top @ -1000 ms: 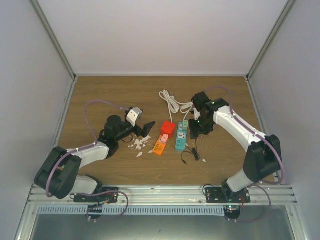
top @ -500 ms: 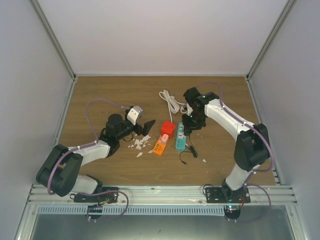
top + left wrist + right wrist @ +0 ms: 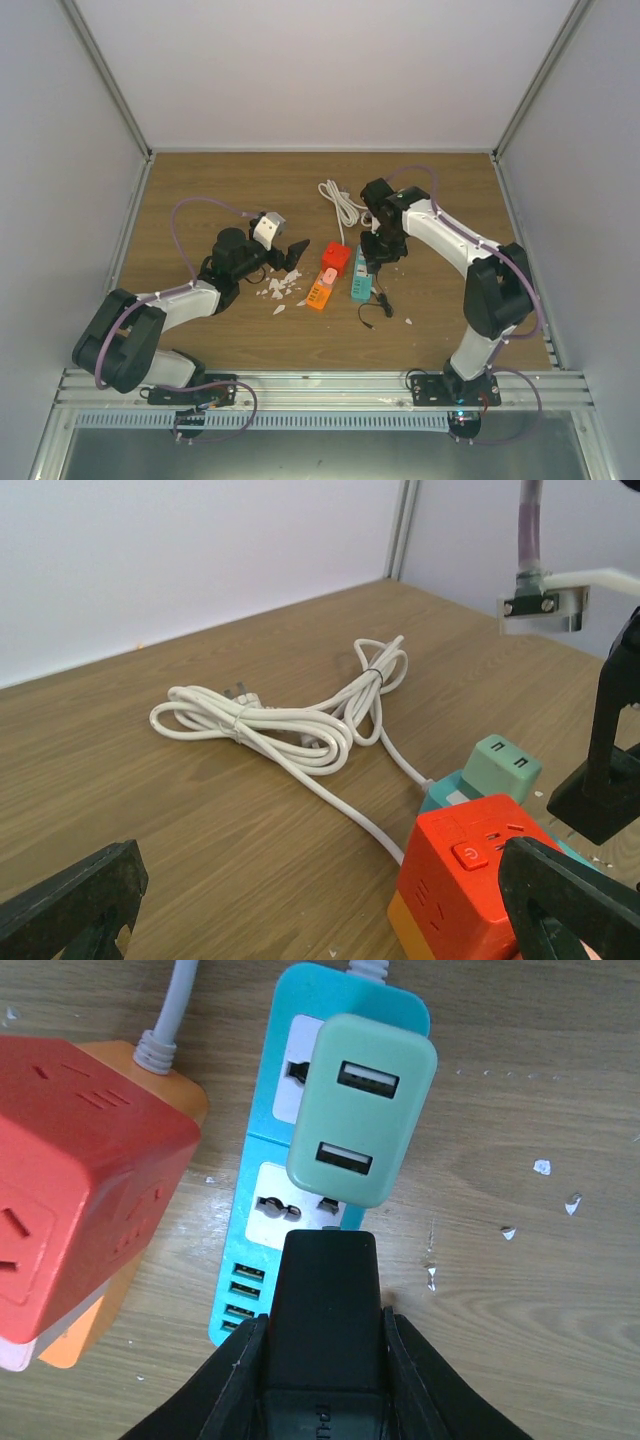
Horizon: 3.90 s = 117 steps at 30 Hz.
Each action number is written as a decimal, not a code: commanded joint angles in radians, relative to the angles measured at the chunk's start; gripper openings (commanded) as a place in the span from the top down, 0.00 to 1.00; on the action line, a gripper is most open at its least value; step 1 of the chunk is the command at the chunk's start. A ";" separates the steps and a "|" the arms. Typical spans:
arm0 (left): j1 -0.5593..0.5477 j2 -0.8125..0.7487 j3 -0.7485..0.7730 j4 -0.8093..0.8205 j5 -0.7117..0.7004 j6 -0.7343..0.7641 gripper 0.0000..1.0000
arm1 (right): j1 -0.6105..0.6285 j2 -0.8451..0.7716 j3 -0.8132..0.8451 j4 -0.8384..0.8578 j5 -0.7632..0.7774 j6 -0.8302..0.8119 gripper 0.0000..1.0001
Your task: Insert the plug
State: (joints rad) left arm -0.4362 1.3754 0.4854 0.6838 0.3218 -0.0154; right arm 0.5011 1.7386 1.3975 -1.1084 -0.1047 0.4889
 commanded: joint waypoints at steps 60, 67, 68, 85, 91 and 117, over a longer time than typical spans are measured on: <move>0.010 0.100 0.104 -0.068 -0.075 0.009 0.01 | 0.094 0.150 -0.315 0.229 -0.041 0.232 1.00; 0.009 0.103 0.109 -0.076 -0.096 0.004 0.01 | 0.095 0.179 -0.293 0.209 -0.037 0.191 1.00; 0.010 0.101 0.107 -0.076 -0.104 0.002 0.01 | 0.094 0.184 -0.294 0.210 -0.046 0.186 1.00; 0.013 0.088 0.095 -0.069 -0.116 -0.004 0.01 | 0.094 0.218 -0.240 0.175 -0.056 0.112 0.88; 0.012 0.106 0.112 -0.085 -0.117 -0.006 0.01 | 0.088 0.174 -0.064 0.069 -0.001 0.073 0.58; 0.015 0.110 0.116 -0.088 -0.118 -0.007 0.01 | 0.045 0.023 0.097 -0.034 0.094 0.050 1.00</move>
State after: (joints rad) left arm -0.4297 1.4765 0.5743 0.5621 0.2165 -0.0174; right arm 0.5541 1.7679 1.4990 -1.1286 -0.0231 0.5457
